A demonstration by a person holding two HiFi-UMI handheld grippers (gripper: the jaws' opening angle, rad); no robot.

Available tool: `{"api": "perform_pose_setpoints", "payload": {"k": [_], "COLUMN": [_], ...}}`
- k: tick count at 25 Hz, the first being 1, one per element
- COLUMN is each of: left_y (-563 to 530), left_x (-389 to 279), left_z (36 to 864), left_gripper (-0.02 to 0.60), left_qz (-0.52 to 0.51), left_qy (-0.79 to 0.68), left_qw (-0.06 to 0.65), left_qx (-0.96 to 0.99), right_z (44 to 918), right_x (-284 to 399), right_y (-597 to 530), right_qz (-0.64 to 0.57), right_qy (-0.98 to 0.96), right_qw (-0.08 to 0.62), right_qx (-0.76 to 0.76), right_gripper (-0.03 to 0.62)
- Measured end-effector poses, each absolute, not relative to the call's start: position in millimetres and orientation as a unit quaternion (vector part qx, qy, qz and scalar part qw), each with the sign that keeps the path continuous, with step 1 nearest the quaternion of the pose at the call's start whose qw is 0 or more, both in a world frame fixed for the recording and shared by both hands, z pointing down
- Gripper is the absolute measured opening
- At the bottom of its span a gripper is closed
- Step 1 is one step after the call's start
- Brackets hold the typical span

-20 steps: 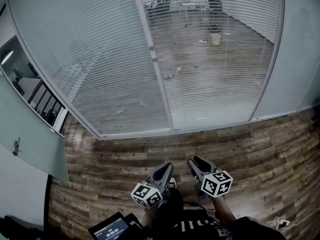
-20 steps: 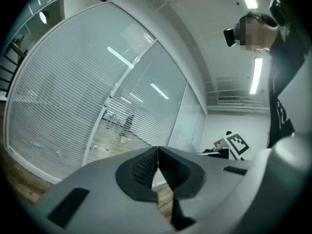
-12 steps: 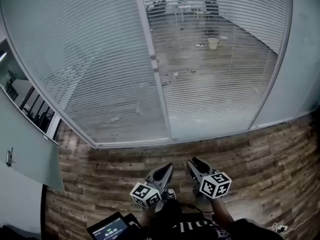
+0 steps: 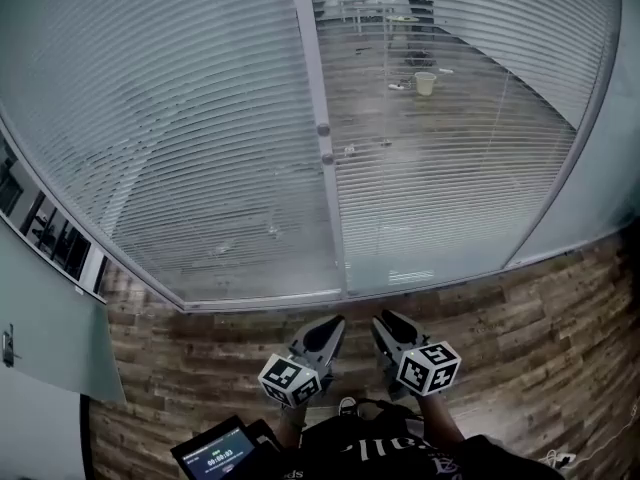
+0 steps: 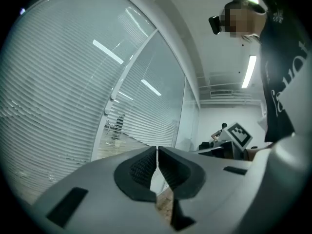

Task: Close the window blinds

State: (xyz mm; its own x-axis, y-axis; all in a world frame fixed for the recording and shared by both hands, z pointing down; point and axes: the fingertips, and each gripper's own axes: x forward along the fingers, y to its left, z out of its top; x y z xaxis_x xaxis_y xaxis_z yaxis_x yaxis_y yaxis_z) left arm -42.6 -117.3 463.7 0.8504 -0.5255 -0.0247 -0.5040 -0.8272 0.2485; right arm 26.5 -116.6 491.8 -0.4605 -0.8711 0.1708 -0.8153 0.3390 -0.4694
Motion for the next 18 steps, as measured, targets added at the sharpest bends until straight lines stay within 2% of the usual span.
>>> {"api": "perform_pose_setpoints", "payload": {"k": [9,18], "left_y": [-216.6,-354.2], "left_x": [-19.7,14.1], "left_z": [477.6,446.2], "left_gripper": [0.005,0.005], "left_qz": [-0.044,-0.079], "left_qy": [-0.286,-0.374], "left_qw": [0.141,0.111], "left_qx": [0.947,0.918], "right_z": [509.2,485.5], "right_x": [43.7,89.3], "right_y": [-199.7,-334.0], "right_qz": [-0.261,-0.236], "right_qy": [0.817,0.857], "right_qw": [0.029,0.009], "right_qx": [-0.514,-0.458], "right_gripper": [0.133,0.133]}}
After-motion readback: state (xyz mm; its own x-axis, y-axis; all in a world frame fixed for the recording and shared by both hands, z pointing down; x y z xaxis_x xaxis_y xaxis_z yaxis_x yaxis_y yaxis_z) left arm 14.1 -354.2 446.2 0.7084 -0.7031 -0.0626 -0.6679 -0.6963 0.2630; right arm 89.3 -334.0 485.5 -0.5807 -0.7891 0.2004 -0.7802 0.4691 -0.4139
